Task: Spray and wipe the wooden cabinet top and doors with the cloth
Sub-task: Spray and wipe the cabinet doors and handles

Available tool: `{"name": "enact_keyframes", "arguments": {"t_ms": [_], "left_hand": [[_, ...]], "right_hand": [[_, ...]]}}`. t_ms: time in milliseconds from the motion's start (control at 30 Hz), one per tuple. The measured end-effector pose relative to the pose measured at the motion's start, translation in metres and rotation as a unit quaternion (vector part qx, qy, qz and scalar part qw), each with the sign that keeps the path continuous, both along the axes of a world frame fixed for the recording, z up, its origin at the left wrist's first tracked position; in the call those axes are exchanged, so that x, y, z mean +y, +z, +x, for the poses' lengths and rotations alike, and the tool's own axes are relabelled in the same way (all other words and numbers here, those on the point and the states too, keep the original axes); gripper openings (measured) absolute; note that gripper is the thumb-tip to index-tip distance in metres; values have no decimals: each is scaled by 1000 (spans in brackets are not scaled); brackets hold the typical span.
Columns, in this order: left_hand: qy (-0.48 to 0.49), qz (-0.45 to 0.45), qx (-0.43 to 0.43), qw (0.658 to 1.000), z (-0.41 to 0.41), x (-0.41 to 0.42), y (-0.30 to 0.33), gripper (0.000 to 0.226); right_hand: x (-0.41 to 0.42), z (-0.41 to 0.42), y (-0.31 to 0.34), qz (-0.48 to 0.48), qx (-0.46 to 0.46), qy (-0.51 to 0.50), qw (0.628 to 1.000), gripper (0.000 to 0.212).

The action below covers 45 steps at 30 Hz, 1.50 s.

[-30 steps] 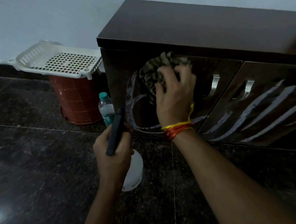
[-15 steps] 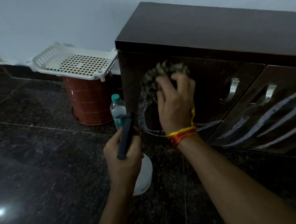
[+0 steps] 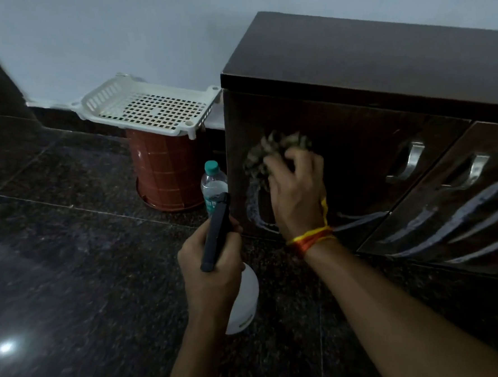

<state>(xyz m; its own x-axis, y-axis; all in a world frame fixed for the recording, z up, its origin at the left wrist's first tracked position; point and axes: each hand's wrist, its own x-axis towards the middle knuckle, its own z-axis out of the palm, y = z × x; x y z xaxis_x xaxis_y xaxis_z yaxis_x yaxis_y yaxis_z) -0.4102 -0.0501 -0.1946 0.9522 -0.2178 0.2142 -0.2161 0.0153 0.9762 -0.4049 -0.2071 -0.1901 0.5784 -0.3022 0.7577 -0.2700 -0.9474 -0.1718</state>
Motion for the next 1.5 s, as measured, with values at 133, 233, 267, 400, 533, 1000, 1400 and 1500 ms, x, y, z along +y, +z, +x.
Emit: {"name": "enact_keyframes", "arguments": {"t_ms": [133,233,267,400,533,1000,1400,1500], "left_hand": [[-2,19,5,1000,0,-2,0,24],[-8,12,15,1000,-1,0,0,19],[-8,13,17,1000,-2,1,0,18],[3,7,30,1000,-4,7,-2,16],[7,9,23,1000,-1,9,-6,21],[3,-7,32,999,2,15,-9,33],[0,10,29,1000,-2,11,-15,28],[-6,8,30,1000,-4,14,-18,31]], "right_hand": [[0,14,23,-28,-62,-21,997,27],[0,9,-7,-66,-19,-16,998,25],[1,5,-21,-68,14,-6,998,25],[4,-1,-40,-33,88,18,995,21],[9,16,16,-36,-28,16,999,24],[10,20,-26,-77,25,60,995,28],[12,25,-63,-109,69,58,990,25],[13,22,-74,-81,111,72,988,21]]}}
